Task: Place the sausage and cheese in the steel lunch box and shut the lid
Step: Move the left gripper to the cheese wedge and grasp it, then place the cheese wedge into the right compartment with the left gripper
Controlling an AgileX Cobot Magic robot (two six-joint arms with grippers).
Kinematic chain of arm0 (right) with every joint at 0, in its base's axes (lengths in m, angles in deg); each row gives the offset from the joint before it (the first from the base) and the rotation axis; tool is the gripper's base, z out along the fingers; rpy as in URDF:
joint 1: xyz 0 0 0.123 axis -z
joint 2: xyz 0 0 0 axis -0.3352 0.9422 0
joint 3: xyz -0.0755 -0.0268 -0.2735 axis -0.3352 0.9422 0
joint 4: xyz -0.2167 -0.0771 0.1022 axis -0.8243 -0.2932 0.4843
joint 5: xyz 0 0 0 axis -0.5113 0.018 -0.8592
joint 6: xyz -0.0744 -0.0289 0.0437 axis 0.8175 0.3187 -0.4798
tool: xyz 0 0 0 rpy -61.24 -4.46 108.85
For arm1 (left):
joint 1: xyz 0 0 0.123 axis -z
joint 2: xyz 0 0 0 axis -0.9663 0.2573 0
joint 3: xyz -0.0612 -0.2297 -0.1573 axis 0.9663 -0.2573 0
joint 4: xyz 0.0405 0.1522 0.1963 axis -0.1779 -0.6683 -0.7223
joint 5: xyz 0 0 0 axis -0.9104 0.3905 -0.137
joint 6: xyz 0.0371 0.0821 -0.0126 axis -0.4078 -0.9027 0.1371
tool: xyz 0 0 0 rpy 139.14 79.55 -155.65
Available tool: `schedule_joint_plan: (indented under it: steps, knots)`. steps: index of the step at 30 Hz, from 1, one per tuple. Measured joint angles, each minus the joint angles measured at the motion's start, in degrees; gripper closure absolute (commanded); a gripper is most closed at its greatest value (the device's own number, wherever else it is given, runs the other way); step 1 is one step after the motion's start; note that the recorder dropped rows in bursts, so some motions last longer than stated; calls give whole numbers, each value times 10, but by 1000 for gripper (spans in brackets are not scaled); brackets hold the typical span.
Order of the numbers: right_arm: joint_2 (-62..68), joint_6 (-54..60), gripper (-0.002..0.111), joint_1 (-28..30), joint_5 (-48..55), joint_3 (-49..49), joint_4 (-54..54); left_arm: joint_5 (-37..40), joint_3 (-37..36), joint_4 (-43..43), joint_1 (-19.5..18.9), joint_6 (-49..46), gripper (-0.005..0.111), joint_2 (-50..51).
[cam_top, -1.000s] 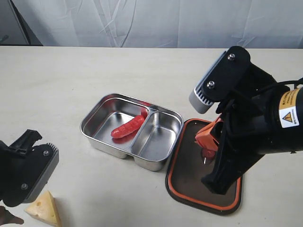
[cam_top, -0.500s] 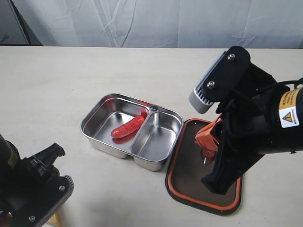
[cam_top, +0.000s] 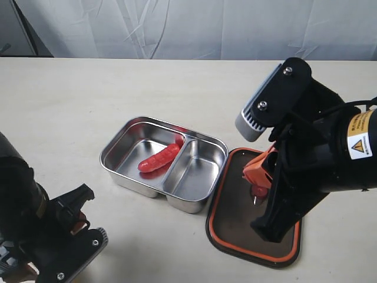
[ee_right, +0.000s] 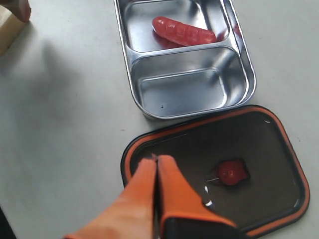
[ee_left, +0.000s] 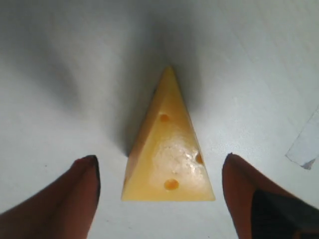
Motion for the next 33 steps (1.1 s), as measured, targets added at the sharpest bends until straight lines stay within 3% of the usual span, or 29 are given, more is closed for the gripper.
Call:
schedule_joint_plan:
  steps: [28,31,33]
  knots:
    - [0,0,108,0,0,0,0,-92,-40,20,0,27,42,49]
    - [0,0,108,0,0,0,0,-95,-41,26,0,27,52,51]
    - [0,0,108,0,0,0,0,-95,-41,27,0,27,78,51]
